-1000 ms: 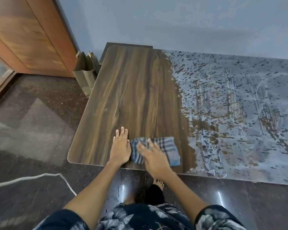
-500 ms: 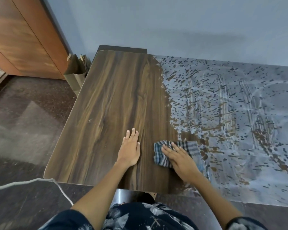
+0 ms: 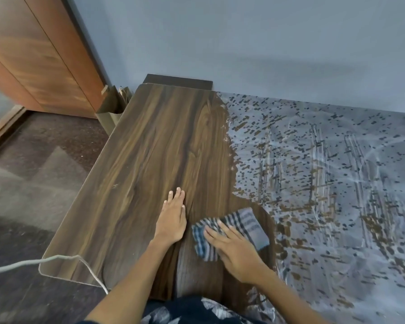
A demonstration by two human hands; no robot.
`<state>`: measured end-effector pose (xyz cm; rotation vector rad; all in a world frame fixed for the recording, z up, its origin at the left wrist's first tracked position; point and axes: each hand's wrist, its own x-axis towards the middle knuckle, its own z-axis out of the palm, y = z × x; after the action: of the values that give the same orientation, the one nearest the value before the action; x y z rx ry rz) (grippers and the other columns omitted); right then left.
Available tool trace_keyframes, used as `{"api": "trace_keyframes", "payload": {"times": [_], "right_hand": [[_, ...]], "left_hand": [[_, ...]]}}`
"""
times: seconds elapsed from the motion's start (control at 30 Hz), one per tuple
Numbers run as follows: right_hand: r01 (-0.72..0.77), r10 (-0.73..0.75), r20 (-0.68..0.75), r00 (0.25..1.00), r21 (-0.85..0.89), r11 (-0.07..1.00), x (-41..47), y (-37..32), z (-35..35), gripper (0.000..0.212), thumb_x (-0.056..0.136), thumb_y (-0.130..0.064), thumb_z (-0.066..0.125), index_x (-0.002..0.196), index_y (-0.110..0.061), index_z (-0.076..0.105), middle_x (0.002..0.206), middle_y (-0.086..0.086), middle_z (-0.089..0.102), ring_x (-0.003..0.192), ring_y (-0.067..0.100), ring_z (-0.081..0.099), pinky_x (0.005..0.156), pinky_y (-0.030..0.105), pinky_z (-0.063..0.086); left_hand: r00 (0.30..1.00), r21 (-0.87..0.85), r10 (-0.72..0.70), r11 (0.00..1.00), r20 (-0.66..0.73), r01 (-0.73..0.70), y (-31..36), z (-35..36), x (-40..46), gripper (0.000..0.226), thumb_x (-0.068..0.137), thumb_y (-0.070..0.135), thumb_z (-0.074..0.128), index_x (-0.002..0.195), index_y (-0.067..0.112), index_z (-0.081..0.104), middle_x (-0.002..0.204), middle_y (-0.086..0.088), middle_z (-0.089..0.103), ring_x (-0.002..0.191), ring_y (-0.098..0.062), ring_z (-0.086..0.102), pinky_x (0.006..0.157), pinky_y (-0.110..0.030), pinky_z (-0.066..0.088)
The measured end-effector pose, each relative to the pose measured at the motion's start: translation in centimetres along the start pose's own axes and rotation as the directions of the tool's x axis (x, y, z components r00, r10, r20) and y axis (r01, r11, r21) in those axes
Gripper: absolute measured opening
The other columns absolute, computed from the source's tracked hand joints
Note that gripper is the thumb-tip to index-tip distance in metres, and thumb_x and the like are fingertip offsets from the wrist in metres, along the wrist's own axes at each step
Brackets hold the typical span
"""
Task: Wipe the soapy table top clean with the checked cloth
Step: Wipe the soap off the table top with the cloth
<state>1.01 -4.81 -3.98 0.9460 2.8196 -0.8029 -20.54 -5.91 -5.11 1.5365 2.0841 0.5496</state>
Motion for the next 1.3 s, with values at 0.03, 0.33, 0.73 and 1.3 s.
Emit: {"api": "trace_keyframes", "payload": {"times": [0.03,0.33,0.73,1.3], "right_hand": [[-0.003,0.004,0.010,1.000,-0.010,1.000,-1.0,0.9,0.0,0.058,0.090,-0.037,0.008,0.147,-0.032,0.018,0.150,-0.024,0.011,0.140,0.006,-0.005,0.117,0.031,-0.004],[-0.421,0.413,-0.147,0.899,-0.029,0.906,7.7,8.4,-6.4,0.049,0.102,-0.024,0.024,0.149,-0.028,0.011,0.156,-0.012,0.005,0.145,0.019,-0.003,0.116,0.033,0.000],[-0.159,0.157,-0.050,0.986,-0.035,0.987,4.9,4.3,-3.7,0.054,0.093,-0.038,0.004,0.147,-0.037,0.012,0.150,-0.024,0.007,0.140,0.002,-0.007,0.113,0.024,-0.008],[-0.234,0.221,-0.139,0.965,-0.083,0.969,14.9,8.5,-8.4,0.052,0.100,-0.023,0.027,0.149,-0.030,0.010,0.155,-0.016,0.007,0.144,0.013,-0.002,0.113,0.028,-0.007]], "left_hand": [[1.000,0.000,-0.007,1.000,0.002,0.007,0.1,0.0,0.1,0.047,0.101,0.016,0.024,0.146,0.007,0.019,0.156,-0.004,0.012,0.144,-0.020,0.003,0.115,-0.028,0.004],[1.000,0.075,-0.008,0.997,0.005,0.007,-0.1,0.2,1.7,0.049,0.100,0.013,0.025,0.147,0.010,0.014,0.157,-0.002,0.007,0.144,-0.020,-0.001,0.116,-0.030,0.005],[0.999,0.161,0.024,0.986,0.047,-0.032,0.7,-0.2,7.0,0.050,0.100,0.016,0.024,0.148,0.011,0.011,0.157,-0.004,0.003,0.144,-0.022,-0.003,0.116,-0.033,0.005],[0.996,0.264,0.081,0.961,0.024,-0.084,2.1,-0.4,15.1,0.051,0.100,0.023,0.020,0.148,0.013,0.006,0.157,-0.003,0.000,0.144,-0.020,-0.005,0.116,-0.031,0.000]]}}
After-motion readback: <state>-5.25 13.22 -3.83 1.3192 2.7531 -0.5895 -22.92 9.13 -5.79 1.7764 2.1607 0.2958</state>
